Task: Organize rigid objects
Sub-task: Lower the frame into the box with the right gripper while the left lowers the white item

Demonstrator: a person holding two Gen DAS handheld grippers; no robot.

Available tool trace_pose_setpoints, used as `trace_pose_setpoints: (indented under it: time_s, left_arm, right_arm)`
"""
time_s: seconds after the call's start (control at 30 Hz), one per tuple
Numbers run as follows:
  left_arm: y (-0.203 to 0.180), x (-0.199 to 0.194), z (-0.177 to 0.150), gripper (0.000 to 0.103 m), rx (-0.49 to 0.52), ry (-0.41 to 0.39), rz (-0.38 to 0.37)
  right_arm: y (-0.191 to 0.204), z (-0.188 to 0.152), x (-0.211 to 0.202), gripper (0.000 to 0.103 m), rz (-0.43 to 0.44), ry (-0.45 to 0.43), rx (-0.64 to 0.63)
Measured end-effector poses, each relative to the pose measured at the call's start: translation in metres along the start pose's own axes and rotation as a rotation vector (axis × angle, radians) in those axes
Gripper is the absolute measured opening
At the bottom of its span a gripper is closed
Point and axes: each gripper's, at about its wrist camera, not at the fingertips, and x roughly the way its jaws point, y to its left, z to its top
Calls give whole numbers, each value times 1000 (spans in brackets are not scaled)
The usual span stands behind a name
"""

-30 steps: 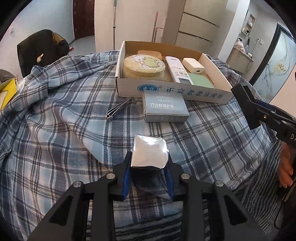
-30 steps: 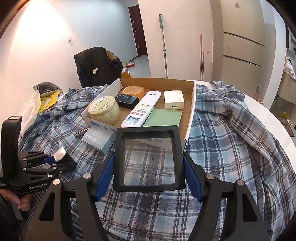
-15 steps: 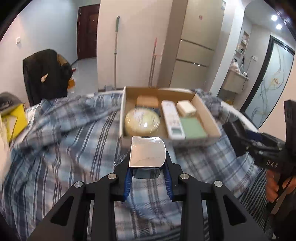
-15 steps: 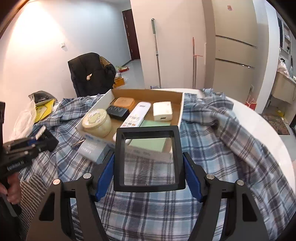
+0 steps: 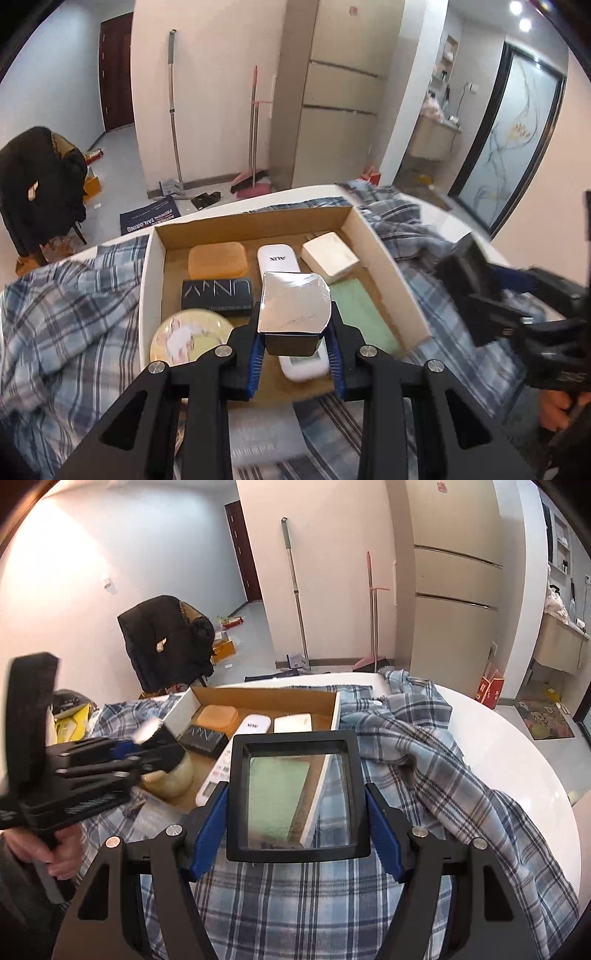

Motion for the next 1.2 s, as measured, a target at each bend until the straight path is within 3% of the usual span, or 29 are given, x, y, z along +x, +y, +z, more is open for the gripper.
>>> trace_pose_setpoints:
  time_s: [0.1,0.37,0.6,0.67,0.7,0.73,0.77,0.93,1.0,1.03,1.1,1.2]
  left_arm:
    - [1,20,5,32,30,62,44]
    - [3,56,6,32,54,204,66]
    - [11,55,7,33,43,196,72]
    - [11,51,8,43,42,189,71]
    - [11,48,10,50,40,176,70]
    - [12,43,11,66,34,152,81]
    - [13,35,13,73,26,118,96]
    - [22,-22,23,74,-37,-71,109]
    - [26,-49,25,81,-59,-171,139]
    - [28,-67,23,91,-76,-244,151]
    - [31,-89,22,94,-93,-340,168]
    - [35,-115,15,103,-92,-427,193]
  right_arm:
    - [-1,5,2,69,4,-8,9]
    - [-6,8,7,69,7,-2,18]
    - [-9,8,7,69,10,4,30]
    - [-9,9,5,69,9,0,27]
    - [-9,9,4,69,10,-2,26]
    - [-8,10,3,69,11,-4,26]
    - [-8,11,2,69,11,-8,26]
    - [-5,17,-6,69,9,-33,20]
    - [-2,22,-7,69,9,-42,16]
    - [-1,25,-8,69,10,-46,14]
    - [5,31,-8,69,21,-54,5]
    - [18,38,-4,69,33,-62,-23]
